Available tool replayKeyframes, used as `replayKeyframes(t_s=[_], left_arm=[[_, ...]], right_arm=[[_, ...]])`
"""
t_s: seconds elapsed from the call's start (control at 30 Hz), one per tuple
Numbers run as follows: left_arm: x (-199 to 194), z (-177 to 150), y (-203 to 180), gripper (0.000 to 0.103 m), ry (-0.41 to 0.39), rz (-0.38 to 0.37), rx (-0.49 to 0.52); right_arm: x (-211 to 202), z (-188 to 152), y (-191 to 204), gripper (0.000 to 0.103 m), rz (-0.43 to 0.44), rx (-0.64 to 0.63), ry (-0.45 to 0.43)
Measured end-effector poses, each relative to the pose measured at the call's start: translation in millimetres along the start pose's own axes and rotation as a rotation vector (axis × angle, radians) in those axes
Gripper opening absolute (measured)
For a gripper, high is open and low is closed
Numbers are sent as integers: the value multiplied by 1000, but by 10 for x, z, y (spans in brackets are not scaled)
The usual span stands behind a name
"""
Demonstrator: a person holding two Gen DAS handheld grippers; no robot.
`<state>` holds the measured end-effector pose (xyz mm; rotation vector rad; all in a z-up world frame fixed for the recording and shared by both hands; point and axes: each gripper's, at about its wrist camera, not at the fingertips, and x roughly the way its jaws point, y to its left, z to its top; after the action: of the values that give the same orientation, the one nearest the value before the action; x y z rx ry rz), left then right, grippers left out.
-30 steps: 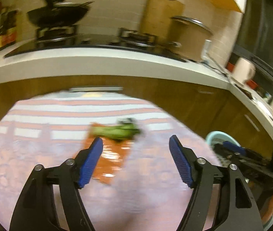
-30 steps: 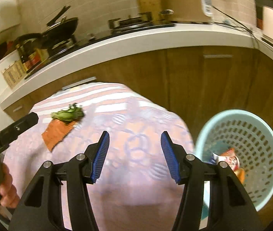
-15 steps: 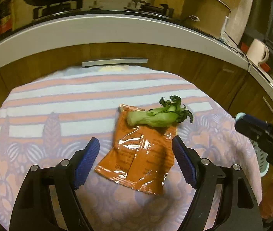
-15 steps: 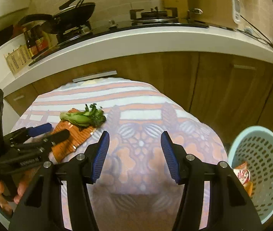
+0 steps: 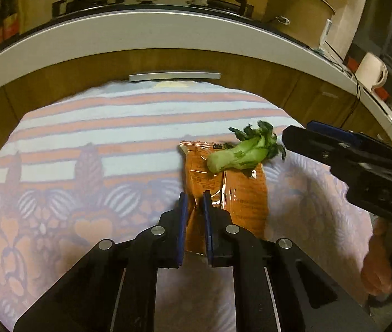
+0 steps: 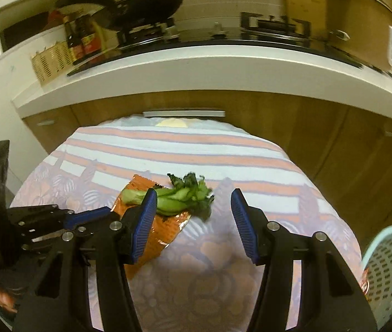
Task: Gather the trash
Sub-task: 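Grasp the green bok choy with the right tool while the left tool holds the bag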
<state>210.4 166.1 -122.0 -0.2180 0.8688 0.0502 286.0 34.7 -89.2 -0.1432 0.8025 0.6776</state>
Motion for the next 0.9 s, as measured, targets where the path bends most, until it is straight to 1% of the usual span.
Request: replayKeyframes(t_s=[0.1, 0.13, 0.17, 0.2, 0.23, 0.3, 0.33, 0.4, 0.43, 0.47, 0.5, 0.53, 0.57, 0.63, 0.7, 0.8, 0.87, 0.9], left_arm=[[13, -22, 90, 9, -3, -21, -29], [23, -26, 101, 9, -6, -28, -35], [24, -27, 107, 9, -8, -33, -38], [18, -27, 114, 9, -11, -36, -40], [20, -28, 113, 9, -12, -36, -40], [16, -36, 118, 9, -14, -37, -39], [11, -37, 129, 9, -16, -39, -43], [1, -44, 161, 9, -20, -39, -55], [-15, -52, 196, 9, -20, -41, -70], [-19, -47, 230, 9, -21, -53, -84], [-29, -43, 268, 9, -24, -69, -101], [-35, -44, 284, 9, -26, -69, -110], [-40, -45, 301, 9, -28, -69, -117], [-48, -47, 312, 9, -31, -60, -124], [-58, -46, 322, 8, -39, -43, -128], [-65, -44, 375, 8, -38, -59, -153], [-70, -48, 394, 8, -40, -59, -160], [-69, -44, 397, 8, -41, -55, -160]], right_arm=[[88, 33, 35, 52, 18, -3, 12], [119, 54, 48, 54, 18, -10, 14], [143, 71, 55, 62, 12, -13, 14], [175, 92, 61, 64, 6, -16, 16], [214, 118, 60, 64, 11, -15, 22], [333, 174, 57, 64, 53, -2, 52], [415, 188, 50, 64, 79, 10, 81], [508, 160, 58, 63, 119, 23, 126], [508, 133, 62, 61, 134, 27, 130], [461, 92, 62, 53, 166, 33, 122], [424, 65, 74, 44, 176, 35, 118], [383, 37, 84, 43, 169, 34, 113], [337, 0, 106, 37, 159, 27, 111], [271, -66, 143, 35, 152, 17, 113], [200, -143, 168, 29, 144, 24, 124], [103, -244, 235, 28, 153, 9, 139], [47, -314, 326, 28, 193, -35, 171], [17, -343, 369, 28, 196, -58, 180]])
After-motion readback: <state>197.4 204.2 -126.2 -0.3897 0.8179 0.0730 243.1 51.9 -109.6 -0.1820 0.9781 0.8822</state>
